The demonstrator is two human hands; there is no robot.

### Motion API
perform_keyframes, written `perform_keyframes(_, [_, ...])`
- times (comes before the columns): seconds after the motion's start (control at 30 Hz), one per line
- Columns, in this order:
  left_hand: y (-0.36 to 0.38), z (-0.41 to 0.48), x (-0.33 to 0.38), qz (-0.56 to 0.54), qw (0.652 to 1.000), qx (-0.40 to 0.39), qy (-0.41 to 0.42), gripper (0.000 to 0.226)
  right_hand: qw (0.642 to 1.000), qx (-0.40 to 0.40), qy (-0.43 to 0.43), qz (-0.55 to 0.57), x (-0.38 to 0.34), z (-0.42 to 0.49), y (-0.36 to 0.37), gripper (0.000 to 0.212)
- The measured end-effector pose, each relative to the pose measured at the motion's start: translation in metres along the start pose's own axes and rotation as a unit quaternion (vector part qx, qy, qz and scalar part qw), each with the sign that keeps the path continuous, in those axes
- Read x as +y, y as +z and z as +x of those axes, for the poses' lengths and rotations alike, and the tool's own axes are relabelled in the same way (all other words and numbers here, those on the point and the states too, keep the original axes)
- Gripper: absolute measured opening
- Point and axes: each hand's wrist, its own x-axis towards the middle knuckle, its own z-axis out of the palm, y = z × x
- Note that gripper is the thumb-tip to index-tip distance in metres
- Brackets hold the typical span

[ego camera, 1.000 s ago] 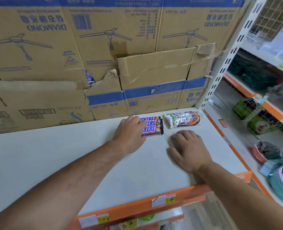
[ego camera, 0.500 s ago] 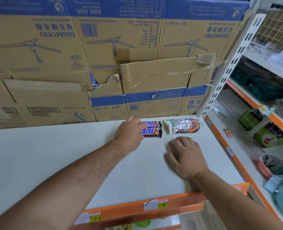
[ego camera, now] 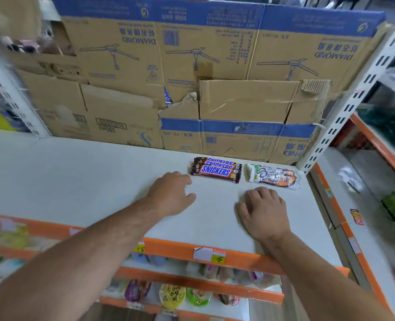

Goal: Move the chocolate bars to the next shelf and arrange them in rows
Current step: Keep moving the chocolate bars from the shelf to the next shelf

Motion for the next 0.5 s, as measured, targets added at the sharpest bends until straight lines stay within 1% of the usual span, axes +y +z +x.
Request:
perform_keyframes(0.07, [-0.005, -0.016, -0.010, 0.020, 0.999, -0.027, -0.021, 0.052, 1.000, -0.018, -0.001, -0.005, -0.004, 0.000, -0.003, 0.036])
perform_keyframes(0.17, [-0.015, -0.035, -0.027, 0.027, 0.998, -0.039, -0.045, 0.055, 0.997, -0.069, -0.008, -0.020, -0.024, -0.002, -0.015, 0.033])
perform_keyframes(0.23, [-0.024, -0.045, -0.038, 0.022, 0.997, -0.042, -0.062, 0.056, 0.997, -0.073, -0.032, 0.003, -0.049, -0.007, -0.020, 0.027])
perform_keyframes(0.33, [-0.037, -0.060, -0.060, 0.012, 0.996, -0.028, -0.080, 0.056, 0.989, -0.114, -0.088, -0.015, -0.099, -0.010, -0.011, 0.020])
perform_keyframes(0.4, [-0.045, -0.072, -0.080, 0.012, 0.996, -0.018, -0.087, 0.056, 0.983, -0.138, -0.116, -0.022, -0.134, -0.007, -0.002, 0.023])
perform_keyframes(0.5, [-0.058, -0.093, -0.122, 0.011, 0.994, -0.005, -0.105, 0.055, 0.982, -0.133, -0.138, -0.004, -0.194, -0.010, -0.009, 0.034])
